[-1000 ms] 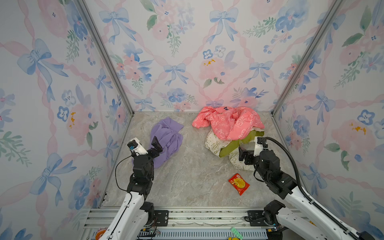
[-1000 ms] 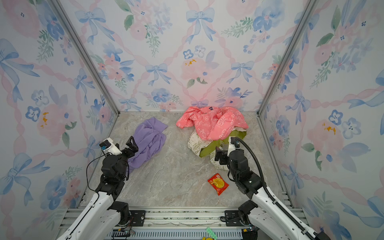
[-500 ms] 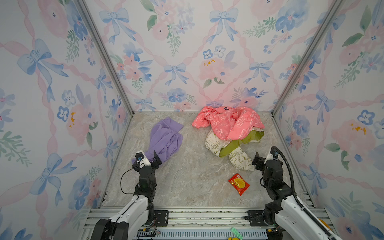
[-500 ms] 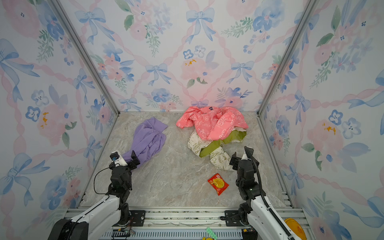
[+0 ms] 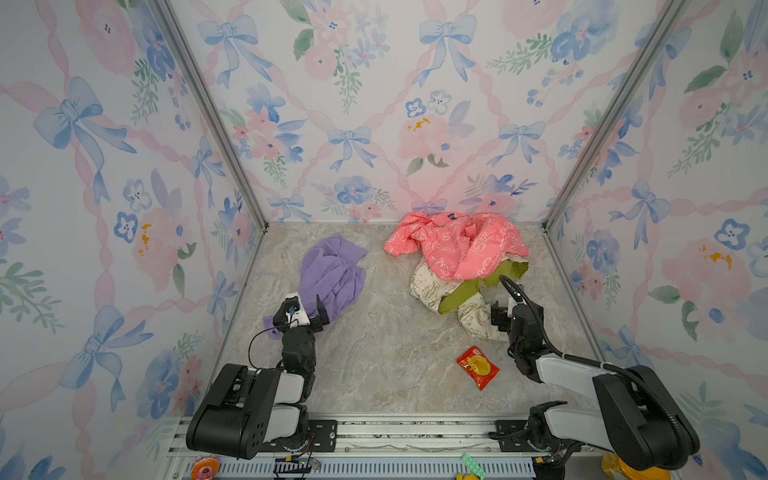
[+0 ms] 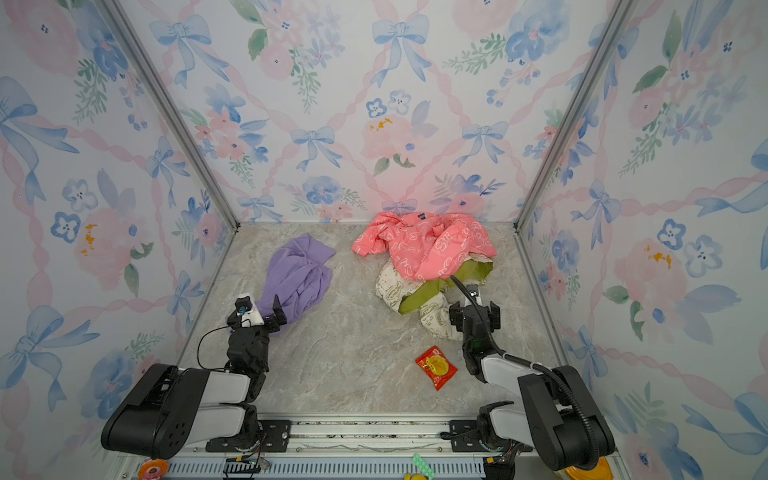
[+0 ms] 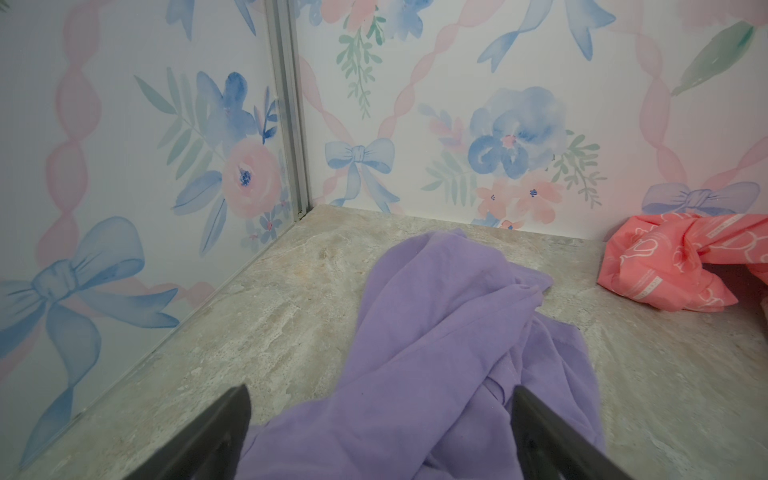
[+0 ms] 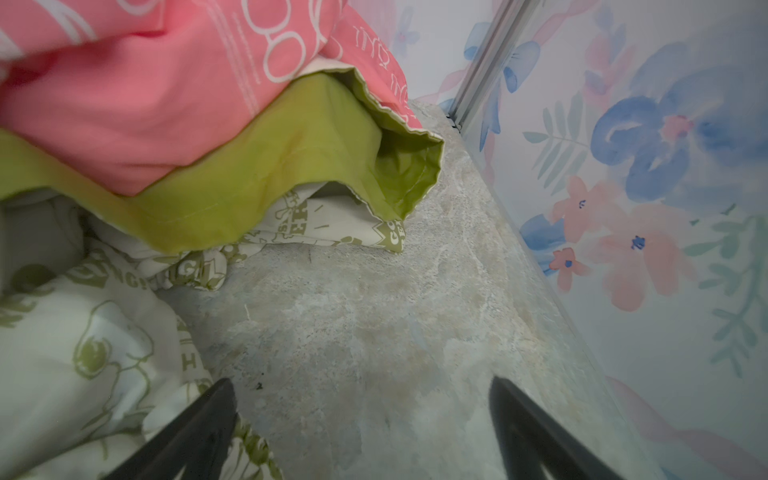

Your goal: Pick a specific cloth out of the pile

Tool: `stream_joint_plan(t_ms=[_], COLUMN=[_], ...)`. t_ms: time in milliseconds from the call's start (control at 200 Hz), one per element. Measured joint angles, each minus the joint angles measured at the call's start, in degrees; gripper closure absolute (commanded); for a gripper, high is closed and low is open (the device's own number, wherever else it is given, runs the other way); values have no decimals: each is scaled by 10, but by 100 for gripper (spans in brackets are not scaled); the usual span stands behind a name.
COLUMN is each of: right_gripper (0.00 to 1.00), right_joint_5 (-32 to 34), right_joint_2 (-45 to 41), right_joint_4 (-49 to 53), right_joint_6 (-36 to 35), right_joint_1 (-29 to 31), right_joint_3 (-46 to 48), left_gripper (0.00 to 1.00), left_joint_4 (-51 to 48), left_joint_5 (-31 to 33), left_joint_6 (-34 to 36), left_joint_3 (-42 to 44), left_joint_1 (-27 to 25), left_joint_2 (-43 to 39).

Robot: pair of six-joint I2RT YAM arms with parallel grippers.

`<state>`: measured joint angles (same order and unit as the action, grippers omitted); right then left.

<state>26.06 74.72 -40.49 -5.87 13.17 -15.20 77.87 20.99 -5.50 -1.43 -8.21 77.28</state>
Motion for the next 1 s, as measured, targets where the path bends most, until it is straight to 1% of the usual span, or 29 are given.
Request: stream_joint_plan(t_ms=[90,295,645,720,790,845,890,935,1000], right_gripper=[3,3,3,3,3,3,3,3,3], right_joint_5=[-17,-64,-114,-136,-152,-152,-153,-158,-167], right_joint_2=[18,19,19,22,53,103,143,164,161], right_joint_4=[-27,-48,-60,-78,-154,-218,-252,-255,-240], right_joint_6=[-16,-37,-52,-50,-44,-33,-26,-20,-16], right_joint_1=[0,0,0,-3,-15,-28,-39,-46,-52], right_joint_3=[-9,-21,-20,-17,1,19,31,36,32], left_gripper=[2,2,2,2,2,2,2,2,2], left_joint_4=[48,120,147,145,138,131,125,120,113], left_joint_5=[-10,-24,-29,-29,-29,-29,-29,-28,-28], left_joint_6=[4,10,14,15,15,15,15,15,15], left_joint_3=[0,0,-3,-9,-20,-28,-33,-37,-39], left_joint_1=[0,0,0,0,0,0,0,0,0], left_joint_2=[44,119,123,123,123,123,123,123,123])
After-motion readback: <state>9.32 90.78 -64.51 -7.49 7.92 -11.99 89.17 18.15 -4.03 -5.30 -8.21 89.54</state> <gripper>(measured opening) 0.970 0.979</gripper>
